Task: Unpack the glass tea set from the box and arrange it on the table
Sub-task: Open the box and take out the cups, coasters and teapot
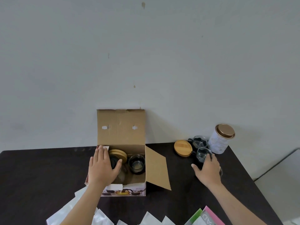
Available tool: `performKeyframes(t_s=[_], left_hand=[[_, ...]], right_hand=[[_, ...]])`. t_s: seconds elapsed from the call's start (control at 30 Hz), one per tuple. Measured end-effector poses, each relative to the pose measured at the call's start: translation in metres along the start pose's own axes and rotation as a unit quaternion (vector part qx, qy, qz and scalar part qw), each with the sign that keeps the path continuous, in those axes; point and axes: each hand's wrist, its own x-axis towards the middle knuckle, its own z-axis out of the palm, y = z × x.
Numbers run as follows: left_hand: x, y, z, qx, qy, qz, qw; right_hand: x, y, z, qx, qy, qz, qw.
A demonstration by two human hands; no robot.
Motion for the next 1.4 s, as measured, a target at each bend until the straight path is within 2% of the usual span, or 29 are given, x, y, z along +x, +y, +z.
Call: performKeyframes(t_s=[0.07, 0.17, 0.3, 0.4, 0.57, 0.67, 0.8, 1.03, 1.2, 1.4], left_hand=[[0.0, -0.001, 0.0, 0.004, -0.004, 0.001, 1.0], [-0.001, 0.0, -0.001, 0.007, -0.002, 0.002, 1.0], [-0.001, 0.001, -0.001, -0.006, 0.002, -0.004, 1.0], [-0.001, 0.002, 0.0, -0.009, 0.001, -0.006, 1.0], [-0.001, 0.001, 0.0, -0.015, 0.006, -0.005, 1.0], [-0.001, 0.0, 0.001, -0.012, 0.007, -0.004, 1.0], [-0.001, 0.0, 0.002, -0.02, 0.011, -0.004, 1.0], [-0.001, 0.0, 0.003, -0.022, 0.015, -0.006, 1.0], [0.0, -0.001, 0.003, -0.011, 0.014, -0.004, 1.0], [0.0, -0.001, 0.002, -0.013, 0.015, 0.001, 1.0]], right_hand=[[-0.021, -0.034, 0.001, 0.081, -0.008, -0.086, 0.993], [-0.052, -0.094, -0.001, 0.19, -0.03, -0.196, 0.962], [-0.075, -0.166, 0.002, 0.232, -0.118, -0.275, 0.925], [-0.074, -0.209, 0.012, 0.179, -0.201, -0.269, 0.925], [-0.061, -0.243, 0.042, -0.068, -0.277, -0.228, 0.931], [-0.057, -0.247, 0.055, -0.148, -0.273, -0.221, 0.925], [-0.053, -0.25, 0.064, -0.185, -0.254, -0.226, 0.922], [-0.054, -0.249, 0.057, -0.156, -0.219, -0.267, 0.925], [-0.061, -0.247, 0.022, -0.148, -0.183, -0.311, 0.921], [-0.068, -0.214, -0.033, -0.035, -0.17, -0.307, 0.936]])
